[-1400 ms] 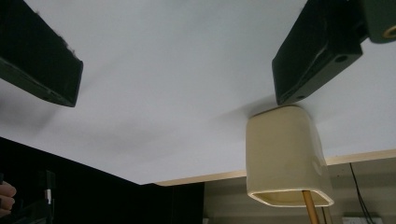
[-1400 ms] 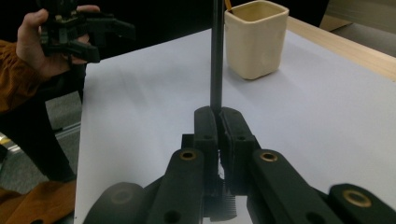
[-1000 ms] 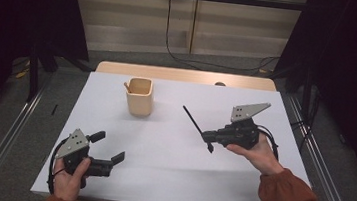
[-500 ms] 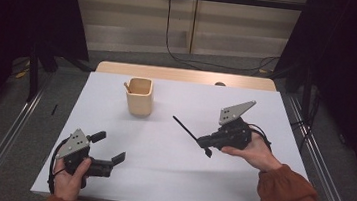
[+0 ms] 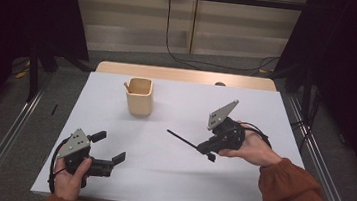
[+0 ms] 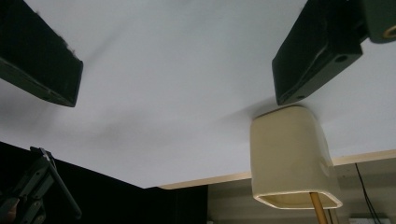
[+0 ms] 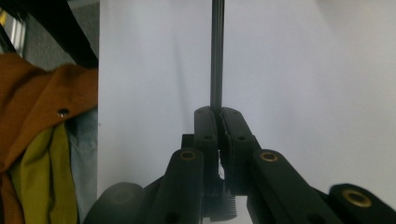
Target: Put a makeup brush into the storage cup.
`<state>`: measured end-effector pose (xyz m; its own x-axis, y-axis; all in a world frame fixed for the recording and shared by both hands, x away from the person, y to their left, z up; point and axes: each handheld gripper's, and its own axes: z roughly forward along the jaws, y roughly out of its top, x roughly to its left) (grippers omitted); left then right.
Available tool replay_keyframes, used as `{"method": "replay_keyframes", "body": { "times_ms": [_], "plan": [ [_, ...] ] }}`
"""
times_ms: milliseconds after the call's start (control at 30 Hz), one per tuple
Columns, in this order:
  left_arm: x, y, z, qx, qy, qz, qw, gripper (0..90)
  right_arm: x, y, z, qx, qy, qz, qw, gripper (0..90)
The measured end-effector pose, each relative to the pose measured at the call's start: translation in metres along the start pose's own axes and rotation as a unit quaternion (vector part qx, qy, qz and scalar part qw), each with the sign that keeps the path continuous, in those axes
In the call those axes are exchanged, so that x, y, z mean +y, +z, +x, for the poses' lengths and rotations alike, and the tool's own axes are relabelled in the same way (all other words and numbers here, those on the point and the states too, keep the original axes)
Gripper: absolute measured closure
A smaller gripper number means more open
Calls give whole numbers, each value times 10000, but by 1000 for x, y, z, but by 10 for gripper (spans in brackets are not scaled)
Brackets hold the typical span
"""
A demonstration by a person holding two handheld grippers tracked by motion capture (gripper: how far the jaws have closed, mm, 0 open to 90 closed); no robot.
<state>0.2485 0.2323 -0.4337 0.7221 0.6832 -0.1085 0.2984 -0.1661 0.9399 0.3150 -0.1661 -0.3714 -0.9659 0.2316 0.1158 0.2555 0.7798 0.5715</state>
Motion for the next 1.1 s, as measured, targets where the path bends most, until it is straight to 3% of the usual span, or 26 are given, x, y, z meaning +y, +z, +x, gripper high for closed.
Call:
{"method": "replay_keyframes", "body": {
  "times_ms": [167, 267, 567, 833, 1100],
  "plan": [
    [0, 0, 0, -10, -17, -7, 10000, 19, 5, 6, 3, 50, -144, 548, 9984, 861],
    [0, 0, 1, 26, -16, 24, 10000, 19, 8, 8, 5, 102, -229, 737, 9970, 861],
    [0, 1, 0, 1, -12, 13, 10000, 19, 9, 16, 6, 145, -356, 1389, 9896, 861],
    [0, 1, 0, 2, -53, -7, 10000, 19, 7, 25, 8, 160, -449, 1798, 9825, 861],
    [1, 0, 0, 19, -59, -6, 10000, 19, 4, 27, 8, 187, -439, 1901, 9806, 861]
  ]
}}
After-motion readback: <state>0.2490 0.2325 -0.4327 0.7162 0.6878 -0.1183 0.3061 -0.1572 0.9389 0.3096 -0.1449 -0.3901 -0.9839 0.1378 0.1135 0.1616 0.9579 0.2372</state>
